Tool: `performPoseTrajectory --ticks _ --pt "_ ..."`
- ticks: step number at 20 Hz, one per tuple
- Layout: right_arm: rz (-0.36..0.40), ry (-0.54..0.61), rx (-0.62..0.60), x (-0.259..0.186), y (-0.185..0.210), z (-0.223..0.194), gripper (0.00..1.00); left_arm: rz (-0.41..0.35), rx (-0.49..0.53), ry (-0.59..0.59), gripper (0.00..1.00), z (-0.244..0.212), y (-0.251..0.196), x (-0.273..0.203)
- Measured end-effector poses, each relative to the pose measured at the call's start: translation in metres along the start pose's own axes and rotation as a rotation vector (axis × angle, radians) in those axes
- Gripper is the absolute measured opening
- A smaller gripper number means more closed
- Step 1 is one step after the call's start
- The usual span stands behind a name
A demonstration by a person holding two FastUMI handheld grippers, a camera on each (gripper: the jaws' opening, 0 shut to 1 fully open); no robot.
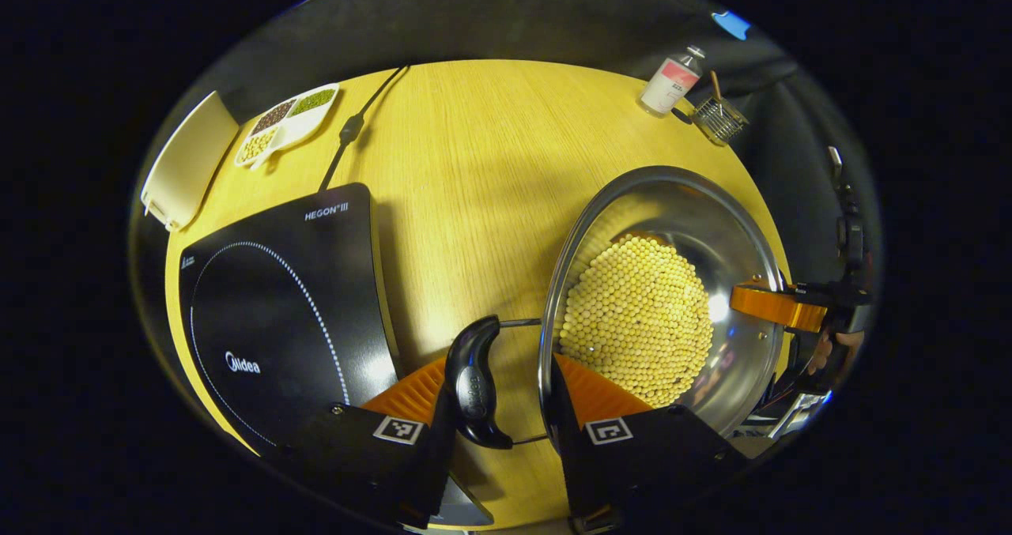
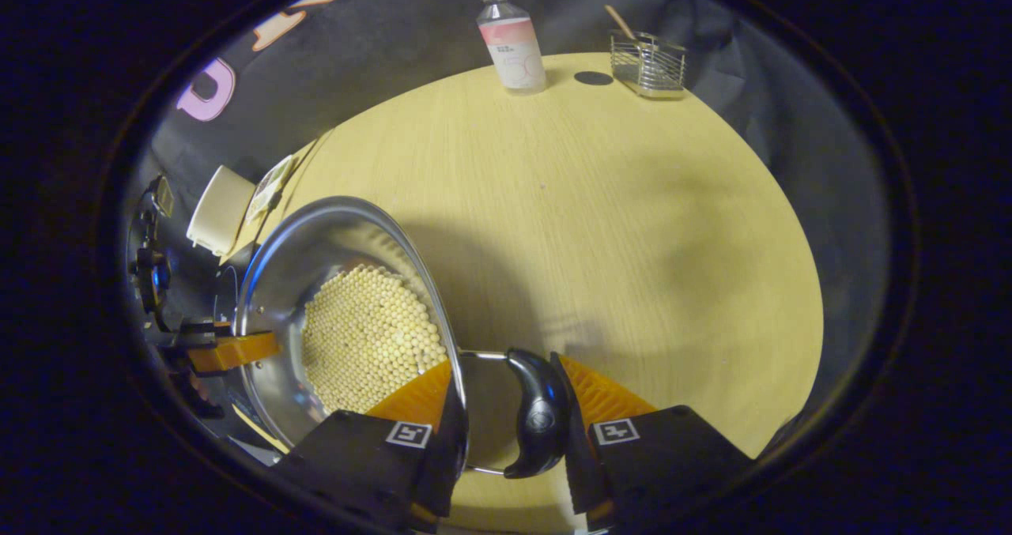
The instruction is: First push the handle of the pot to place it horizontally, then grasp the pot with both hands and set it on the induction cooktop.
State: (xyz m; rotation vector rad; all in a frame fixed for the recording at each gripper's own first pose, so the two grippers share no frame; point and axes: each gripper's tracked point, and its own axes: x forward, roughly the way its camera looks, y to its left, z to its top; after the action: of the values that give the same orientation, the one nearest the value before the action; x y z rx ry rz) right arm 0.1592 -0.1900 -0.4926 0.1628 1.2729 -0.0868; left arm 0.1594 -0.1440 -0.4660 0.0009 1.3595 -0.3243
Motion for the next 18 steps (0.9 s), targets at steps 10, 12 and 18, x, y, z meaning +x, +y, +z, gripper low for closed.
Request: performPoseTrajectory --ticks 10,12,18 --pt "0.155 -0.031 -0.062 -0.039 0.069 0.001 0.52 0.106 -0.074 -0.129 0.59 0.000 0.028 -0.069" --pt "0.196 -0.031 -0.098 -0.043 0.095 -0.005 0.59 0.135 -0.106 -0.149 0.60 -0.005 0.029 -0.085" --pt "0.199 -0.042 -0.134 -0.053 0.171 -0.030 0.58 0.126 -0.157 -0.164 0.59 -0.011 0.040 -0.088"
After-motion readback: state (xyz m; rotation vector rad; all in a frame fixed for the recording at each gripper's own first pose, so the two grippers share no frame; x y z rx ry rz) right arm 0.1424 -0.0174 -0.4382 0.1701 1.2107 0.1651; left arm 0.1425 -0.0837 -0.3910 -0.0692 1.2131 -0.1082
